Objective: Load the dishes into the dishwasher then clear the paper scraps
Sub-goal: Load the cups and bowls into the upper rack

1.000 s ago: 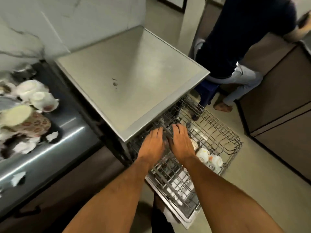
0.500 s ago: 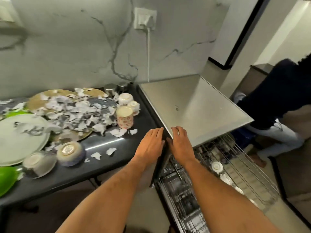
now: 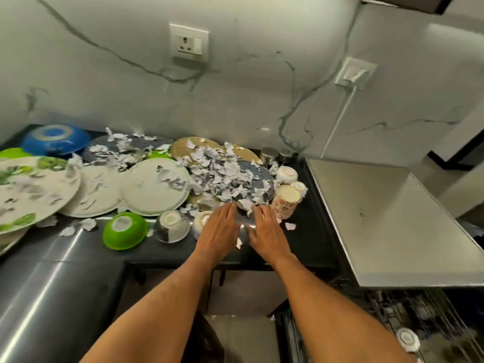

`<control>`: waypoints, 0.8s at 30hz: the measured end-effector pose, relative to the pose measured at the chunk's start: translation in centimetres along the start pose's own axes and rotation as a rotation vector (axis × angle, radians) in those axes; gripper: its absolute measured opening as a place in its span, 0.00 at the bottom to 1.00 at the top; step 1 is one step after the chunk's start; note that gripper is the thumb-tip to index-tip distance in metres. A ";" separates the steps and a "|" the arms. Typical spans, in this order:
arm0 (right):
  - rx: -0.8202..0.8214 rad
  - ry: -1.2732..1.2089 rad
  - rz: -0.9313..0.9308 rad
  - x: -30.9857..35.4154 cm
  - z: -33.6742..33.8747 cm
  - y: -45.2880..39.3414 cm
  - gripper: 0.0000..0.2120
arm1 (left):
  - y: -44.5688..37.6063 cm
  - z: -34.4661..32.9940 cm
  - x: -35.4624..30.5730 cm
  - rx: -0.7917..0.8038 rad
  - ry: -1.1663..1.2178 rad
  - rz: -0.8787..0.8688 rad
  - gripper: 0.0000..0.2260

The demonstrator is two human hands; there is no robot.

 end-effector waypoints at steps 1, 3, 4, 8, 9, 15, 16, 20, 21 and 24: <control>0.027 -0.025 0.027 1.2 -0.8 -0.4 0.29 | 0.7 0.1 1.6 -0.013 0.033 0.048 0.28; 0.079 -0.086 0.067 3.4 -2.4 -1.1 0.31 | 2.0 -0.1 4.6 -0.024 0.102 0.136 0.30; 0.110 -0.118 0.078 4.2 -3.1 -1.4 0.32 | 2.5 -0.3 5.6 -0.002 0.142 0.165 0.31; 0.226 -0.163 0.104 6.5 -6.0 -2.3 0.41 | 4.0 -0.8 8.4 0.014 0.252 0.231 0.33; 0.238 -0.171 0.106 6.8 -6.4 -2.5 0.42 | 4.3 -1.1 8.6 0.017 0.274 0.234 0.33; 0.344 -0.120 0.092 7.4 -8.8 -3.9 0.49 | 4.9 -2.9 9.4 0.024 0.362 0.264 0.33; 0.353 -0.114 0.084 7.3 -9.2 -4.1 0.50 | 4.9 -3.2 9.5 0.025 0.369 0.267 0.33; 0.325 -0.151 0.039 7.4 -9.4 -4.5 0.47 | 5.0 -3.6 9.9 0.021 0.397 0.284 0.33; 0.302 -0.162 0.036 7.4 -9.2 -4.6 0.46 | 5.0 -3.5 10.0 0.014 0.397 0.279 0.33; 0.222 -0.183 0.053 7.2 -8.4 -4.5 0.43 | 5.0 -3.1 10.1 -0.012 0.414 0.256 0.31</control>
Point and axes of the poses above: each hand's wrist, its own y-axis away from the middle knuckle, its own z-axis out of the back of the hand, x = y × z, the point moved 7 cm from there along -y, towards the middle knuckle
